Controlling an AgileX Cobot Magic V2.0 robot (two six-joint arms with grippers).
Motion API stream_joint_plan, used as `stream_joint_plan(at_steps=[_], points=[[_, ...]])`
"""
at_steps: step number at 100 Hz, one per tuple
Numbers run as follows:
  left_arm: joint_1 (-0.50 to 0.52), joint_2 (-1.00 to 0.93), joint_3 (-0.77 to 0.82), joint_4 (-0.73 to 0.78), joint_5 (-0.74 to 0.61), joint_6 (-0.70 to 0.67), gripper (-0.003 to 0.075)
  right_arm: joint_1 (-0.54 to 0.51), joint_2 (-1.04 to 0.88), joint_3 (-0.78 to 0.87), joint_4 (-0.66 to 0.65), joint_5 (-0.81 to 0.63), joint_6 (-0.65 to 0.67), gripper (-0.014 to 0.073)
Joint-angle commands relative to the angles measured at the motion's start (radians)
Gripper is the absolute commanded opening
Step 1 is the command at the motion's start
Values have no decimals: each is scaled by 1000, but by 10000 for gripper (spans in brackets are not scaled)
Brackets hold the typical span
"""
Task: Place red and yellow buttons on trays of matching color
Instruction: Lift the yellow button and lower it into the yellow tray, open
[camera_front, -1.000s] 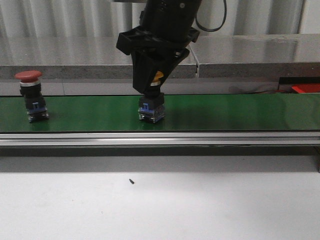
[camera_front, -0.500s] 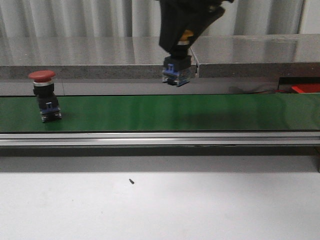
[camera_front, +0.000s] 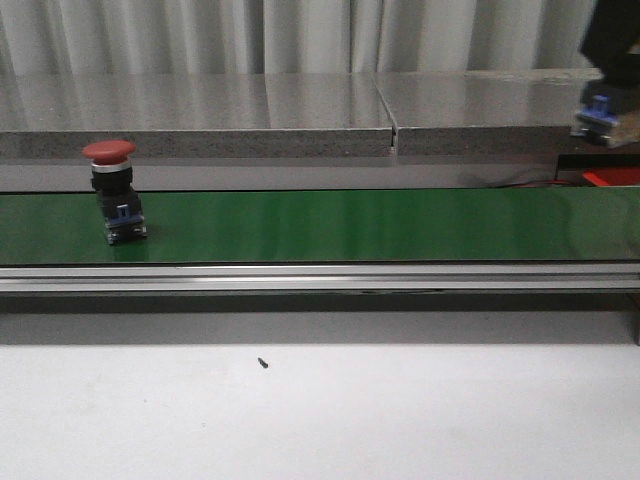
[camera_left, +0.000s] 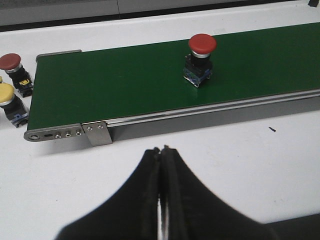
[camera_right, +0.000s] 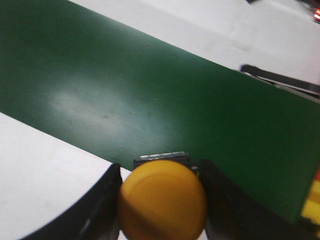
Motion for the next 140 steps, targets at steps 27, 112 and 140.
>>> stream_joint_plan(at_steps=[27, 112, 140], points=[[-8, 8, -25, -10, -63, 0, -19, -308, -93, 64, -28, -79, 0, 191], [-8, 8, -25, -10, -63, 0, -19, -628, 167, 74, -48, -261, 96, 191], [-8, 8, -25, -10, -63, 0, -19, -630, 297, 74, 7, -305, 125, 191]])
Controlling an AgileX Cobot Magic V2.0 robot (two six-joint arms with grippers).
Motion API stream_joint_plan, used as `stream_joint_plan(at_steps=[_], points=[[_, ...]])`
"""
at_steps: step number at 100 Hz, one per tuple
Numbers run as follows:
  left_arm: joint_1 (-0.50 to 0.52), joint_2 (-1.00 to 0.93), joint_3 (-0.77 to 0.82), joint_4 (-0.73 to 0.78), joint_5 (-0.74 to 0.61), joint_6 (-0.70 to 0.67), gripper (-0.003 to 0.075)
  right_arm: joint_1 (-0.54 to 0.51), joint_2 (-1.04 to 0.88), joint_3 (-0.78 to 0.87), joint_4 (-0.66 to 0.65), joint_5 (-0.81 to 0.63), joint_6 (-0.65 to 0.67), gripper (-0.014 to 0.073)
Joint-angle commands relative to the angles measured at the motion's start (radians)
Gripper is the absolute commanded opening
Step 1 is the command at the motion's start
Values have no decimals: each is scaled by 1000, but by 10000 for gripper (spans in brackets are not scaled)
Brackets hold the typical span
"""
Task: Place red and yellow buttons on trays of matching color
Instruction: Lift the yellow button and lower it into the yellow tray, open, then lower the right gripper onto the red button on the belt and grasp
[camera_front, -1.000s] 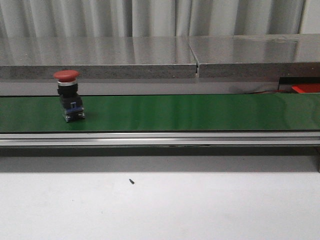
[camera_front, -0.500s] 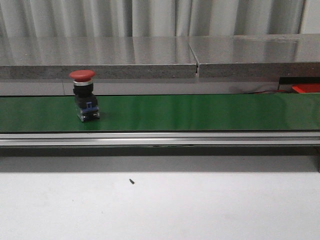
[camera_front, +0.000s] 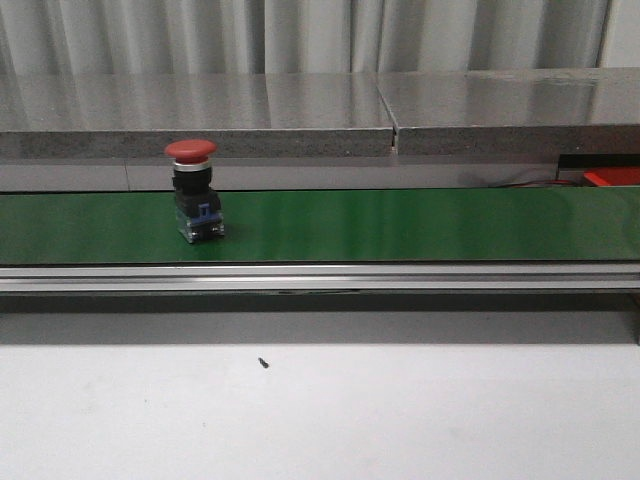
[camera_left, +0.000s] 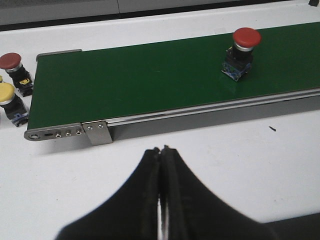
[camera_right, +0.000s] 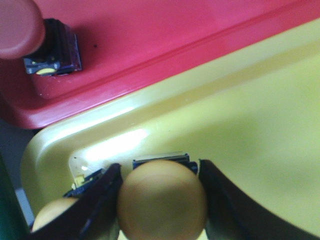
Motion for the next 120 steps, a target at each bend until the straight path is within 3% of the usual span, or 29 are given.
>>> stream_joint_plan(at_steps=[1, 18, 49, 59, 71, 78, 120], points=[[-8, 8, -25, -10, -65, 0, -19, -3, -12, -27, 31, -67, 9, 191], [-8, 8, -25, -10, -65, 0, -19, -6, 2, -27, 22, -133, 9, 191], [-8, 8, -25, -10, -65, 0, -19, -8, 37, -27, 19, -128, 9, 202], [-8, 8, -25, -10, -65, 0, -19, -8, 38, -27, 15, -127, 9, 290], [-8, 8, -25, -10, -65, 0, -19, -8, 38, -27, 15, -128, 9, 493], [-8, 8, -25, -10, -65, 0, -19, -8, 38, -27, 15, -126, 9, 561], [-8, 8, -25, -10, -65, 0, -19, -5, -67, -27, -4, -105, 8, 569]])
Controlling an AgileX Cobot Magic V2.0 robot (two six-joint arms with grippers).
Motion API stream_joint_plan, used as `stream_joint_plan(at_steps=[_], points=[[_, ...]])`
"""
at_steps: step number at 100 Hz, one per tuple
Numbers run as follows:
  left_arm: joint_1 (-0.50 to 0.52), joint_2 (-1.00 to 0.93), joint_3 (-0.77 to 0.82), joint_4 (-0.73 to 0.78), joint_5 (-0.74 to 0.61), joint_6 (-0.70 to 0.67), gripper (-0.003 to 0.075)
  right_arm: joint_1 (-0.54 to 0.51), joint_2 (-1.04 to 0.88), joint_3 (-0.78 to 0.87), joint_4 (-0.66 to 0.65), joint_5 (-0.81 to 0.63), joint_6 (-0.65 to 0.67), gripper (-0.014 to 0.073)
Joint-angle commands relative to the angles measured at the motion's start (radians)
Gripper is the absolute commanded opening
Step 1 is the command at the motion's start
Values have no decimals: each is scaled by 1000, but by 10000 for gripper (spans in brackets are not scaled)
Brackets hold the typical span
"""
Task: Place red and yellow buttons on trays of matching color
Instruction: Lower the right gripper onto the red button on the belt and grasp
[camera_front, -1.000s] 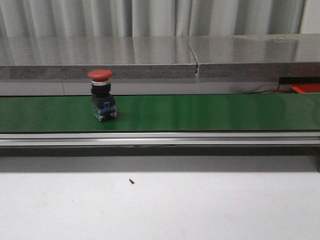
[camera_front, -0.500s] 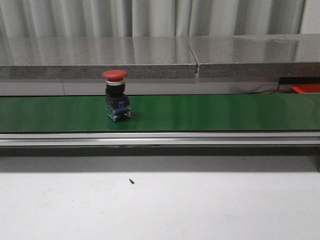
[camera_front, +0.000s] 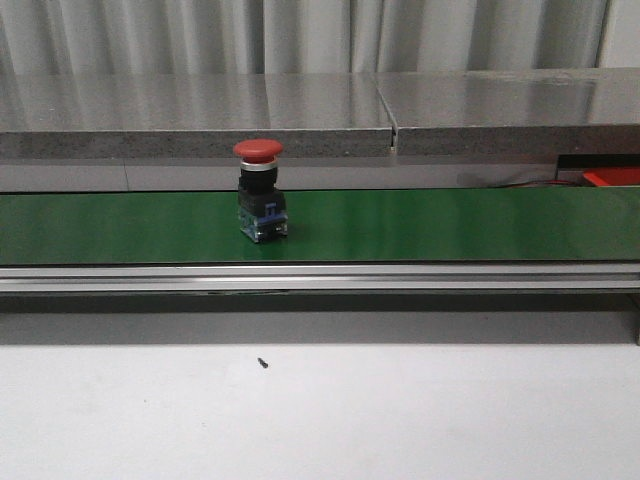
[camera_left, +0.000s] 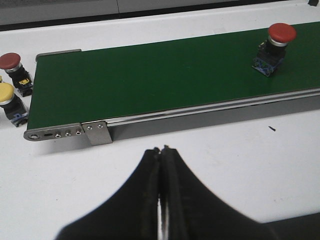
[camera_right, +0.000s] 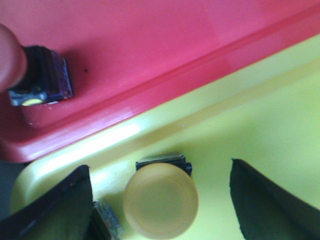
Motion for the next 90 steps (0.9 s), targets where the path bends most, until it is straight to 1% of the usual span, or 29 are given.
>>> stream_joint_plan(at_steps=[1, 9, 19, 38, 62, 90], points=[[-8, 8, -25, -10, -67, 0, -19, -2, -90, -27, -8, -12, -3, 569], [-8, 8, -25, -10, -67, 0, -19, 11, -127, -27, -8, 9, -3, 564], [-8, 8, -25, -10, -67, 0, -19, 38, -172, -27, -8, 35, -3, 535], [-8, 8, -25, -10, -67, 0, -19, 125, -245, -27, -8, 72, -3, 524], [-8, 8, -25, -10, -67, 0, -19, 316, -265, -28, -20, 128, -5, 524], [-8, 8, -25, -10, -67, 0, -19, 550, -265, -34, -20, 160, -7, 524]])
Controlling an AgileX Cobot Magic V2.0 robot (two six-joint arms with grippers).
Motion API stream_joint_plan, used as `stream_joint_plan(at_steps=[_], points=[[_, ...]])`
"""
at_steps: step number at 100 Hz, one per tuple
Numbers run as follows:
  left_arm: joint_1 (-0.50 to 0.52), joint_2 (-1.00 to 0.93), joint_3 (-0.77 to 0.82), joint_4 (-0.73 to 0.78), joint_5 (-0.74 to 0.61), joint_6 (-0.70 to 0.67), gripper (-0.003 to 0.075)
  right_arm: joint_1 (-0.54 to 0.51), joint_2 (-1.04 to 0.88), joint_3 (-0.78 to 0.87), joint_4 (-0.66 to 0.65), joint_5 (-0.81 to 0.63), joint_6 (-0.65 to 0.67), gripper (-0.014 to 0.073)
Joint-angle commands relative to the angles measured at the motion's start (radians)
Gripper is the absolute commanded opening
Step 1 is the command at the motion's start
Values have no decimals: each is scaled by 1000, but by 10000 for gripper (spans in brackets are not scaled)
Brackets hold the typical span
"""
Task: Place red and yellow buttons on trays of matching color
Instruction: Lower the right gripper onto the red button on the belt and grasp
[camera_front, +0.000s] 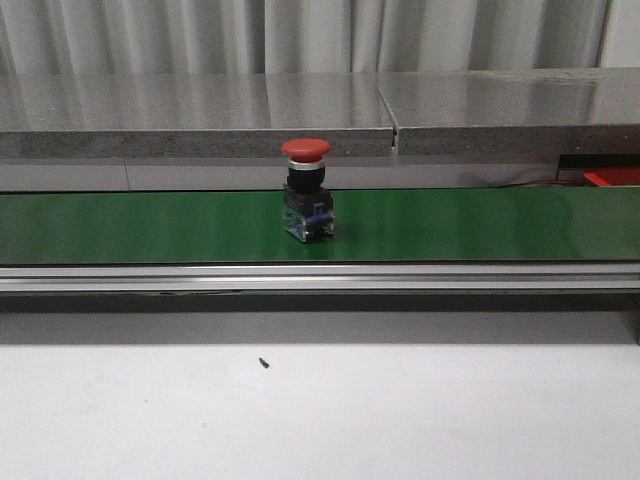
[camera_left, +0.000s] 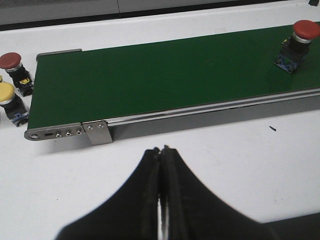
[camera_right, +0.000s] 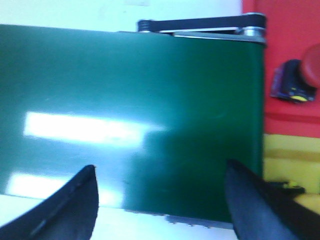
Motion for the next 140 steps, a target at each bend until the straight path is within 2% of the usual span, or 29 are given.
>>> stream_joint_plan(at_steps=[1, 27, 51, 70, 106, 140], points=[[-8, 8, -25, -10, -67, -2, -19, 64, -41, -35, -7, -15, -7, 524], [-8, 8, -25, -10, -67, -2, -19, 241, -12, -159, -8, 131, -68, 524], [-8, 8, -25, -10, -67, -2, -19, 359, 70, -278, -7, 210, -139, 524], [-8, 8, -25, -10, -67, -2, -19, 435, 154, -366, -7, 261, -146, 524], [-8, 8, -25, -10, -67, -2, -19, 486, 287, -460, 31, 293, -164, 524], [-8, 8, -25, -10, -67, -2, -19, 486, 339, -468, 72, 148, -164, 500]])
